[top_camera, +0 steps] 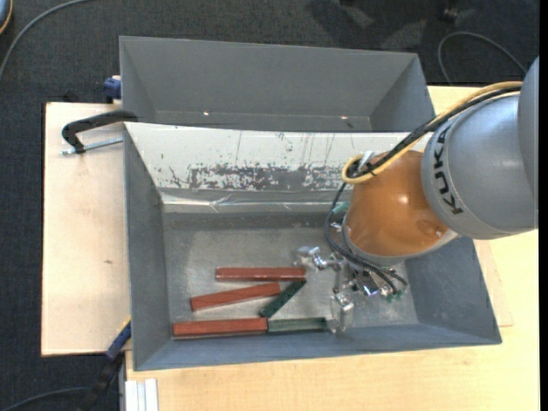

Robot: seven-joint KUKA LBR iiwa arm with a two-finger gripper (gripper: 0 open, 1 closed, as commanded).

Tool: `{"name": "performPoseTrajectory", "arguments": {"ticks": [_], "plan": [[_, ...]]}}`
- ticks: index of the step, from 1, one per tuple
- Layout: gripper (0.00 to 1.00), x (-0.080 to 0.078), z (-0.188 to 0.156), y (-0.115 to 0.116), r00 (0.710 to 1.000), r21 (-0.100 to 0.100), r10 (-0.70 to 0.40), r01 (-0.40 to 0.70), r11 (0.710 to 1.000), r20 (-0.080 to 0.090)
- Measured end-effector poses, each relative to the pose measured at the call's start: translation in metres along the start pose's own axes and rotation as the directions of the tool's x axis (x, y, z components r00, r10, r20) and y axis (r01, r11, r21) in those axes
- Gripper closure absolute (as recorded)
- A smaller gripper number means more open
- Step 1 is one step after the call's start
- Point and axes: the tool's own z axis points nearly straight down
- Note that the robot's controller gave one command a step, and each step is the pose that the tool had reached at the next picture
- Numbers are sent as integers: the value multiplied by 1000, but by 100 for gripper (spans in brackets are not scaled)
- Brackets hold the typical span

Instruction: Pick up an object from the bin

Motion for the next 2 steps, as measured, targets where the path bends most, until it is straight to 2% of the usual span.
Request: {"name": "performPoseTrajectory", "arguments": {"ticks": [1, 2], "plan": [[0, -8, 0, 17, 1000, 2, -11, 11, 1000, -1], [0, -57, 0, 62, 981, -2, 196, -196, 981, 4]]}}
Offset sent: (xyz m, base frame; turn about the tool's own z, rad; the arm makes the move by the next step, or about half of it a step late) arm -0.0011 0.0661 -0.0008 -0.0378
